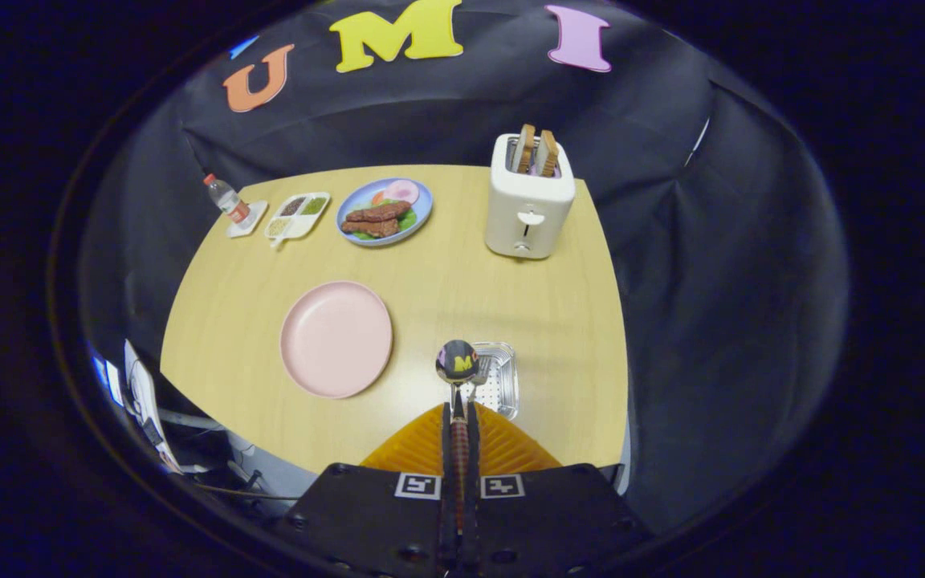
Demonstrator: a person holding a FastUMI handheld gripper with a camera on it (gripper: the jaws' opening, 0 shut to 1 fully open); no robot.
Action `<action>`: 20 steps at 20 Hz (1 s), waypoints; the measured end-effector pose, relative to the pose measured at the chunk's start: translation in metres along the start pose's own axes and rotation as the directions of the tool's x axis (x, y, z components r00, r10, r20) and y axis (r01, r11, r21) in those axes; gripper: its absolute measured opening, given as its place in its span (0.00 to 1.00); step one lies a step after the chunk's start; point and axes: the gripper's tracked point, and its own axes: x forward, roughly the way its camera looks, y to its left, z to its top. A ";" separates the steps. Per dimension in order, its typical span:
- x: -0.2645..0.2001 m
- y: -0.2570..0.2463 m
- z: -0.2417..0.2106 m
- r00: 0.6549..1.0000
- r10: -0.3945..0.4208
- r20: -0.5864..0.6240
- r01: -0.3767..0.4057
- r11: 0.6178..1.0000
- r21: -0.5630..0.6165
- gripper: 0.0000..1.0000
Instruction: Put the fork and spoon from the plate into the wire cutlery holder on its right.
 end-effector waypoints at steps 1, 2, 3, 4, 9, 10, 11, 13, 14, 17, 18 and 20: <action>0.003 -0.002 -0.005 1.000 0.011 -0.024 -0.012 1.000 -0.008 0.03; 0.006 -0.003 -0.009 0.999 0.023 -0.045 -0.024 1.000 -0.012 0.03; 0.010 -0.004 -0.012 0.997 0.035 -0.064 -0.036 0.999 -0.015 0.03; 0.014 -0.006 -0.014 0.996 0.045 -0.083 -0.046 0.999 -0.014 0.03; 0.051 -0.023 -0.015 0.983 0.052 -0.176 -0.047 0.998 0.034 0.03; 0.059 -0.023 -0.014 0.981 0.054 -0.188 -0.047 0.998 0.041 0.03; 0.068 -0.024 -0.015 0.977 0.053 -0.205 -0.045 0.998 0.046 0.03; 0.085 -0.026 -0.018 0.972 0.041 -0.231 -0.028 0.998 0.058 0.03; 0.091 -0.027 -0.020 0.970 0.037 -0.242 -0.022 0.998 0.065 0.03; 0.103 -0.024 -0.021 0.973 0.018 -0.231 -0.003 0.998 0.069 0.04; 0.107 -0.023 -0.019 0.974 0.014 -0.228 0.003 0.997 0.074 0.04; 0.111 -0.023 -0.017 0.976 0.006 -0.220 0.015 0.996 0.093 0.04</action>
